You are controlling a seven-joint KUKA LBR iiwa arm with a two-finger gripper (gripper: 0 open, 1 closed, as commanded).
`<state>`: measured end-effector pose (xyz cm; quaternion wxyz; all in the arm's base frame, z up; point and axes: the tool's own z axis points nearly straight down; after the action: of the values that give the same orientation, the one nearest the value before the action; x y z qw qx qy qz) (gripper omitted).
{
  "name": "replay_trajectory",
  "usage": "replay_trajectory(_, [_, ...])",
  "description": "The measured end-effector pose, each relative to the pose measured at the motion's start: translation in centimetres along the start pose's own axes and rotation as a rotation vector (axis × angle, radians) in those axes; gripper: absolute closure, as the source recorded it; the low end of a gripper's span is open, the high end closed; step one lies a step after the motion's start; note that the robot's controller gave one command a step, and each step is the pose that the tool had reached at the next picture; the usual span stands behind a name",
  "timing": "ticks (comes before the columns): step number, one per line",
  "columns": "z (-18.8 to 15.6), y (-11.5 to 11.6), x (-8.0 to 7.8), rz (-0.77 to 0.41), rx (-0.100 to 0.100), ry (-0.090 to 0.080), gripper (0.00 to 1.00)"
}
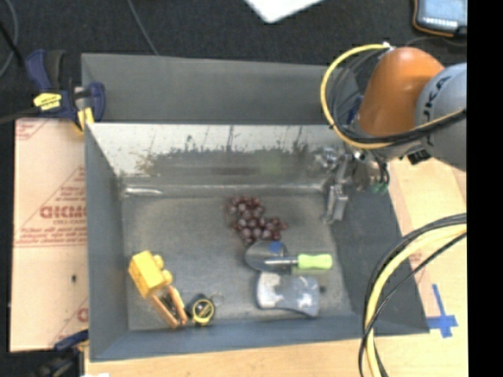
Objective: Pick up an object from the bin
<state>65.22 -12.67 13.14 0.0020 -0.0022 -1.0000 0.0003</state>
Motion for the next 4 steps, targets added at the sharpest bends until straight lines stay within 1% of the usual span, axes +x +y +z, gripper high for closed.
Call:
replay_trajectory(1, [-0.6, 0.0, -0.2, -0.002, 0.001, -0.008, 0.0])
replay_trajectory(2, [3.6, 4.5, 0.5, -0.052, 0.004, -0.011, 0.0])
replay_trajectory(3, [6.0, 7.8, 1.9, 0.014, -0.001, -0.005, 0.0])
replay_trajectory(4, [5.8, 8.7, 2.4, 0.119, 0.001, -0.01, 0.0])
